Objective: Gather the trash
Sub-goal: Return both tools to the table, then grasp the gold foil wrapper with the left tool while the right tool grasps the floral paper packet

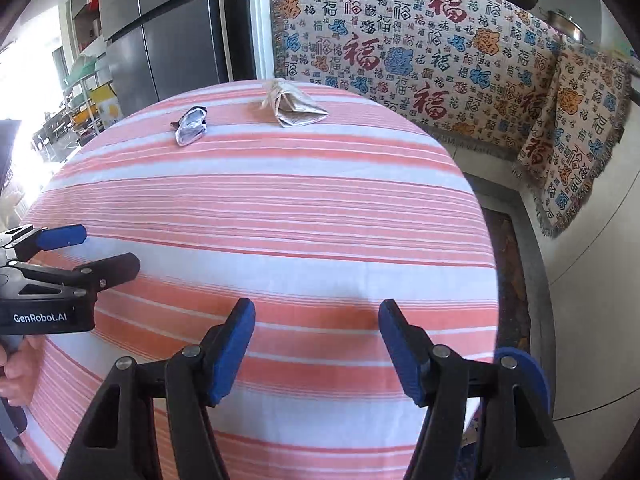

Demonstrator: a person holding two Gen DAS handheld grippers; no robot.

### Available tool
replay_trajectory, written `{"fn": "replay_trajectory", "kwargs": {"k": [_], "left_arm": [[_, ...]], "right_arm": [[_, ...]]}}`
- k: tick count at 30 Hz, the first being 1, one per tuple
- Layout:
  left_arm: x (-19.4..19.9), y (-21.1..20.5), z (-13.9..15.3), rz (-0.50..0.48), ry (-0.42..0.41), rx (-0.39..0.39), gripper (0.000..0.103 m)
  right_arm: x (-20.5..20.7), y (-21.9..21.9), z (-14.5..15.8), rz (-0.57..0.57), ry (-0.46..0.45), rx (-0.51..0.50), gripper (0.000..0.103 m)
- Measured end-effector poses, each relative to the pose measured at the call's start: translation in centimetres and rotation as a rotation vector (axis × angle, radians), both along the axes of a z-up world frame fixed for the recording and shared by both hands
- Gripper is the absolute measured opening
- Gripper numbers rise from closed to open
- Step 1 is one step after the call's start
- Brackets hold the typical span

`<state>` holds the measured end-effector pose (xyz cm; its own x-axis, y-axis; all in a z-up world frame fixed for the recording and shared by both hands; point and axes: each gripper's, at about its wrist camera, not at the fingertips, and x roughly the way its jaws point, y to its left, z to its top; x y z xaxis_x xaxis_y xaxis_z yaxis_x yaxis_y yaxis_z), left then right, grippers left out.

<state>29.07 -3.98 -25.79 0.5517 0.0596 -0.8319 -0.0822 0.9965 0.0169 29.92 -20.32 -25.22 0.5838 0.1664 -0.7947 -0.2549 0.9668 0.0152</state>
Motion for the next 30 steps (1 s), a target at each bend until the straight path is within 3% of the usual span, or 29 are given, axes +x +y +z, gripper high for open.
{"fn": "replay_trajectory", "kwargs": {"k": [6,10,16,21,22,24,25,26,30], "left_arm": [[2.0,0.4,0.1,-0.004,0.018,-0.011,0.102],[4.4,1.7,2.2,0.020,0.017,-0.115,0.102],[12.5,4.6,5.0,0.174,-0.013,-0.245,0.102],[18.2,5.8,2.5,0.260,0.067,-0.298,0.101],[18.5,5.6,1.9,0.267,0.074,-0.291,0.097],[18.6,5.0,1.3,0.249,0.084,-0.267,0.077],[18.5,4.6,1.0,0.221,0.088,-0.254,0.059],[18.1,4.2,1.0,0.198,0.083,-0.233,0.050],[15.2,3.4,2.2,0.094,0.040,-0.170,0.046]], "right_arm": [[0.4,1.6,-0.4,0.004,-0.009,-0.004,0.069],[0.3,1.8,-0.6,-0.002,-0.026,0.000,0.072],[0.4,1.8,-0.7,0.001,-0.039,0.006,0.073],[0.6,1.7,-0.8,0.004,-0.039,0.007,0.073],[0.6,1.7,-0.8,0.004,-0.039,0.008,0.073],[0.6,1.7,-0.8,0.007,-0.040,0.008,0.073],[0.6,1.7,-0.8,0.007,-0.040,0.010,0.074],[0.6,1.7,-0.8,0.007,-0.039,0.011,0.074],[0.6,1.7,-0.9,0.007,-0.040,0.010,0.074]]}}
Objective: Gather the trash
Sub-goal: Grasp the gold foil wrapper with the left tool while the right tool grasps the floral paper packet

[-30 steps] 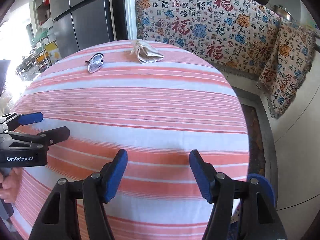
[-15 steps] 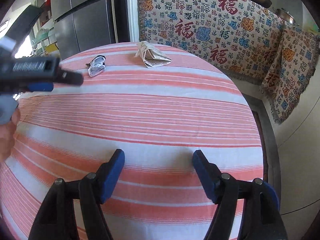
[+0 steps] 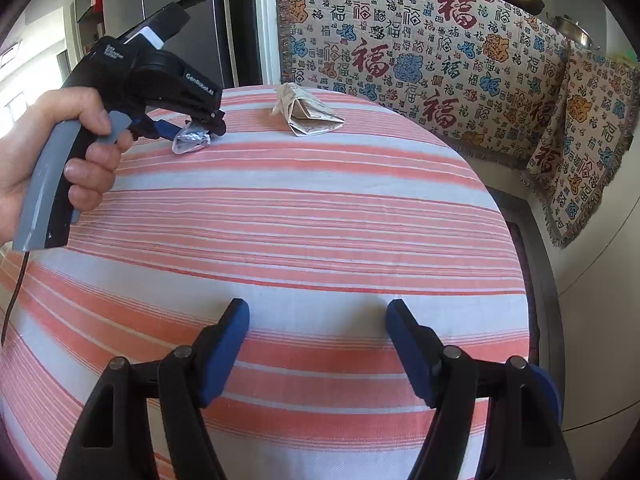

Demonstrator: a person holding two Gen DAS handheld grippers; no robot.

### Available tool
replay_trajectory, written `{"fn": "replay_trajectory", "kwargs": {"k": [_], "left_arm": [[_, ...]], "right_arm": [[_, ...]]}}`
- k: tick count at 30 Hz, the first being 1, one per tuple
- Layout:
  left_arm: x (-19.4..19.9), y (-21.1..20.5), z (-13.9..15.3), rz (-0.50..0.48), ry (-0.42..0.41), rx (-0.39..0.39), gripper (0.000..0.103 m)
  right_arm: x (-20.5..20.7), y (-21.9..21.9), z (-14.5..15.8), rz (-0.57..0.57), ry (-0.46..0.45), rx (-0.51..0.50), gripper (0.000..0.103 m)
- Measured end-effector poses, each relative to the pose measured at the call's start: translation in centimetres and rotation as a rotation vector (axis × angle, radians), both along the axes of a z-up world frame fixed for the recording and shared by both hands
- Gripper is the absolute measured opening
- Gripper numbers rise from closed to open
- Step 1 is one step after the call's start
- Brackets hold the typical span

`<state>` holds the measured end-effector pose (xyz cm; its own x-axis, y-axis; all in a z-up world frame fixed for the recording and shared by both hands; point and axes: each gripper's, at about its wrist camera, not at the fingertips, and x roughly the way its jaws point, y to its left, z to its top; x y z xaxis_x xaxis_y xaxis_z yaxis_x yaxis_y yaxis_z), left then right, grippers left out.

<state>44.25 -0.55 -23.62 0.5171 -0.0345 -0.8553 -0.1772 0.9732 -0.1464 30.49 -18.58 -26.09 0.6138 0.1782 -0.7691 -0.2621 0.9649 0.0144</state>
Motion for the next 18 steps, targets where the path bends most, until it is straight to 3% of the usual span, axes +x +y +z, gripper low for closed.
{"fn": "replay_trajectory", "kwargs": {"k": [8,13,18], "left_arm": [[-10.5,-2.1,3.0,-0.340,0.026,0.088,0.047],[-14.5,-1.9,0.9,-0.315,0.044,0.091,0.053],[-15.1,-0.9,-1.0,-0.216,-0.017,0.124,0.084]], "right_arm": [[-0.1,0.0,-0.1,0.001,-0.001,0.002,0.074],[-0.1,0.0,-0.1,0.000,-0.001,0.002,0.074],[-0.3,-0.1,-0.2,0.009,0.003,0.027,0.078]]}}
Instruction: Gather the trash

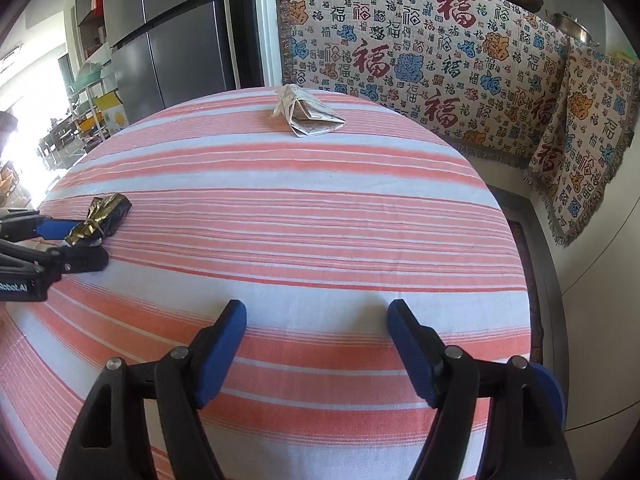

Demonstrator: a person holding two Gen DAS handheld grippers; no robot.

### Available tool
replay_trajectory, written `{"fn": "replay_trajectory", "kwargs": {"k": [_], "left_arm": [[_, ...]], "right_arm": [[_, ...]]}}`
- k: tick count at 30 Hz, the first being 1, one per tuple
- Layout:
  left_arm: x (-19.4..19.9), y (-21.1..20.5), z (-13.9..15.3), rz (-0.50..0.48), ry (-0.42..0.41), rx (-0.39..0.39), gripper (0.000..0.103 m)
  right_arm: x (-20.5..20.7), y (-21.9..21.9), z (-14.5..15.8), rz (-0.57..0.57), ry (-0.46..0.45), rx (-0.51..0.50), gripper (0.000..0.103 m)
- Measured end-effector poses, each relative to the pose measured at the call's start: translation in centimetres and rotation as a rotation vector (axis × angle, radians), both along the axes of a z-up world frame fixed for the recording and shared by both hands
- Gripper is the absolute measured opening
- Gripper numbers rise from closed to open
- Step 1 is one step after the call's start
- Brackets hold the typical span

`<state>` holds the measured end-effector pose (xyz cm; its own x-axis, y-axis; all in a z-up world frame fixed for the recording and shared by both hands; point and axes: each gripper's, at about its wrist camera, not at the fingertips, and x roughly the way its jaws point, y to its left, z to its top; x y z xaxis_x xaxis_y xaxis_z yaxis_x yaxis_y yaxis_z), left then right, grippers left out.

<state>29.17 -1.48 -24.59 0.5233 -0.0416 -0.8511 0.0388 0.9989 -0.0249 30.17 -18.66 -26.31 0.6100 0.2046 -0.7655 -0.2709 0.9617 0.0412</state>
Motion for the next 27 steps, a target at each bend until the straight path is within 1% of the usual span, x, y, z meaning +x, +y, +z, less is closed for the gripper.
{"fn": "replay_trajectory", "kwargs": {"k": [2,4,8,11,16,19,21,22,23,24,25,27], "left_arm": [[-0.1,0.0,-0.3,-0.003,-0.024,0.030,0.090],[-0.1,0.1,-0.5,-0.001,-0.036,0.030,0.094],[0.0,0.3,-0.7,0.017,-0.057,0.032,0.102],[0.2,0.3,-0.9,0.009,-0.059,0.025,0.103],[0.5,0.2,-1.0,0.010,-0.064,0.025,0.103],[0.6,0.2,-1.0,0.011,-0.065,0.025,0.103],[0.7,0.3,-1.1,0.009,-0.065,0.024,0.103],[0.7,0.3,-1.1,0.008,-0.065,0.023,0.103],[0.7,0.3,-1.1,0.008,-0.066,0.023,0.103],[0.6,0.2,-1.1,0.008,-0.067,0.023,0.103],[0.5,0.2,-1.1,0.009,-0.066,0.023,0.103],[0.5,0.1,-1.1,0.009,-0.066,0.023,0.103]], "right_arm": [[0.5,0.2,-0.1,0.025,0.018,0.003,0.084],[1.5,0.7,-0.3,0.046,0.030,-0.039,0.090],[5.8,2.0,-0.2,0.067,0.058,-0.042,0.093],[10.4,3.5,-0.4,0.068,0.064,-0.041,0.099],[17.4,6.3,-0.3,0.040,0.081,-0.051,0.099],[19.9,7.6,-0.2,0.028,0.065,-0.074,0.098],[20.9,7.8,-0.3,0.009,0.066,-0.058,0.098],[21.1,7.6,-0.4,-0.006,0.070,-0.040,0.097],[21.1,7.7,-0.4,-0.020,0.062,-0.042,0.093],[20.9,7.7,-0.2,-0.017,0.049,-0.041,0.076],[20.6,7.8,0.0,-0.009,0.036,-0.035,0.069],[19.8,7.7,0.2,0.004,0.046,-0.044,0.068]]}}
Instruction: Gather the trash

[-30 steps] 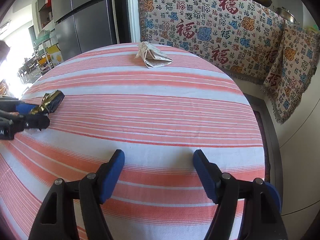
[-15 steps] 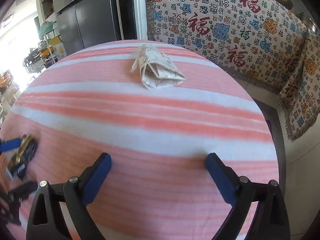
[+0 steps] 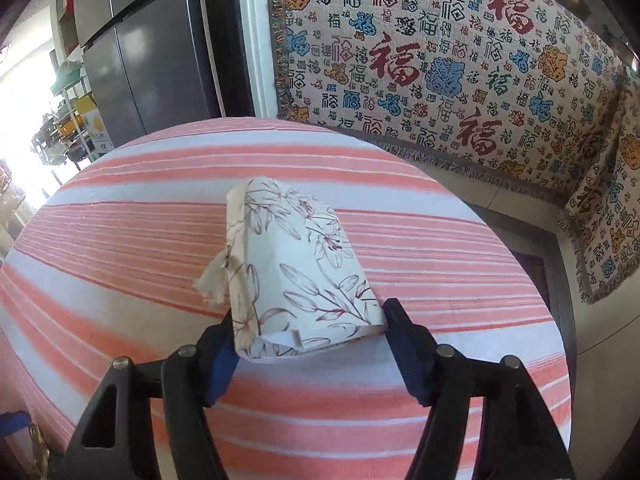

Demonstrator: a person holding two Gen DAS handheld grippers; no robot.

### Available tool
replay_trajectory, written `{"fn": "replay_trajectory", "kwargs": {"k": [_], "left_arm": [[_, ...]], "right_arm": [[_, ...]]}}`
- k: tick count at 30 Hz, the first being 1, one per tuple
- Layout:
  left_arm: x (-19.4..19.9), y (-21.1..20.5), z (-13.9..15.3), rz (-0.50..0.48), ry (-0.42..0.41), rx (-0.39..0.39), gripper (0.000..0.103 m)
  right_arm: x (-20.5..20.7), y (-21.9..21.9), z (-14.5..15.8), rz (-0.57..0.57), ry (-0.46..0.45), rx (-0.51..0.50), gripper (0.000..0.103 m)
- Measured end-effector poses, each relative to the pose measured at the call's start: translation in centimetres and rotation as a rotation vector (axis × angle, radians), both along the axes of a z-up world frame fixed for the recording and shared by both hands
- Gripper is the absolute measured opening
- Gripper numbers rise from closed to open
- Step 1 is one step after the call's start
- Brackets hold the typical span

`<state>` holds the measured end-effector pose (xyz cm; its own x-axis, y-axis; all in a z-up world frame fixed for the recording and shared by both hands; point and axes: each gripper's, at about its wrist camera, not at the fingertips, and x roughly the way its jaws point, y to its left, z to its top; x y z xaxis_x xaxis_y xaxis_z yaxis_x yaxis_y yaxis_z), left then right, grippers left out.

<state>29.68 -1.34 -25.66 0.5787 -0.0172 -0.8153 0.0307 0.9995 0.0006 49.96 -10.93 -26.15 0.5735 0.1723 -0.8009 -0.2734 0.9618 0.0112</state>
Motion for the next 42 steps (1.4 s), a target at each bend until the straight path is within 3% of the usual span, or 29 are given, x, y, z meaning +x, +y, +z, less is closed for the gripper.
{"fn": "replay_trajectory", "kwargs": {"k": [5,11,16,21,29,38,42], "left_arm": [[-0.1,0.0,0.0,0.004,0.003,0.003,0.103],[-1.3,0.2,0.1,0.010,0.013,0.004,0.103],[-3.2,1.6,0.2,0.035,0.035,0.003,0.103],[-4.4,1.8,0.2,0.013,0.043,0.005,0.102],[-4.7,1.9,0.4,0.018,0.073,0.003,0.102],[-4.3,2.1,0.6,0.019,0.094,0.007,0.102],[-4.6,3.8,2.8,0.003,0.069,-0.119,0.102]], "right_arm": [[-5.9,-2.0,0.3,0.006,0.037,-0.018,0.068],[-16.5,-5.0,0.8,-0.059,0.082,-0.022,0.070],[-21.8,-5.3,0.9,-0.072,0.052,-0.013,0.072],[-22.5,-5.5,0.8,-0.085,0.046,-0.012,0.078],[-22.3,-6.7,1.2,-0.074,0.136,-0.025,0.079],[-23.0,-7.5,2.3,-0.069,0.144,-0.029,0.079],[-23.3,-7.6,3.5,-0.038,0.149,-0.025,0.079]]}}
